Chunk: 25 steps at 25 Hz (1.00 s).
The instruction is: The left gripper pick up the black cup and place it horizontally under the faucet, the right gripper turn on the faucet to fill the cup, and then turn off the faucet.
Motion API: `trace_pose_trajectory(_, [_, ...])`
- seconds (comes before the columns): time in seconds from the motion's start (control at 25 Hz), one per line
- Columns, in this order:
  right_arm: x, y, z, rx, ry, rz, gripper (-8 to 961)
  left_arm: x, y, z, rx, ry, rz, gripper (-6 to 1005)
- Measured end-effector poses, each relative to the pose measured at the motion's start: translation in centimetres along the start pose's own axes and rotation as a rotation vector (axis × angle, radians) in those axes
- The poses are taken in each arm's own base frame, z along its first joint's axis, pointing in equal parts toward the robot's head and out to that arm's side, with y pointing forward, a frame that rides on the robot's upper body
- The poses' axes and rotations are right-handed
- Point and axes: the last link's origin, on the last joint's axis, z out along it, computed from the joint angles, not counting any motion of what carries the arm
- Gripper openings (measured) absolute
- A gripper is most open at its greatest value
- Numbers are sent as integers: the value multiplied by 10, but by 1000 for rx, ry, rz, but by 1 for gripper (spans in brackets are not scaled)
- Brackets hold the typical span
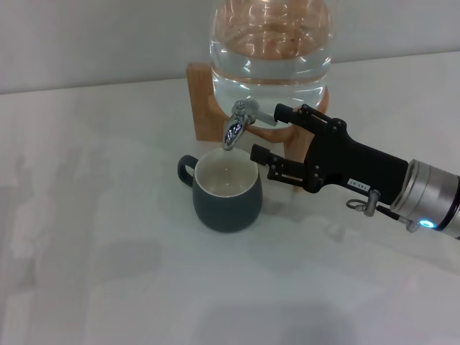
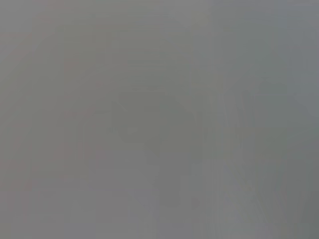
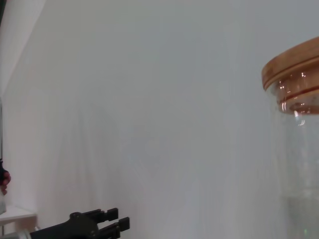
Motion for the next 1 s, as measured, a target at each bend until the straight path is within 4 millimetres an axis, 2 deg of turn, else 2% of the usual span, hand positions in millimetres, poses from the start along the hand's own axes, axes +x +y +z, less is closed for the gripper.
trace_pose_trajectory(1.0, [1, 9, 1, -67, 11, 27, 856, 0, 5, 2, -22, -4, 1, 488])
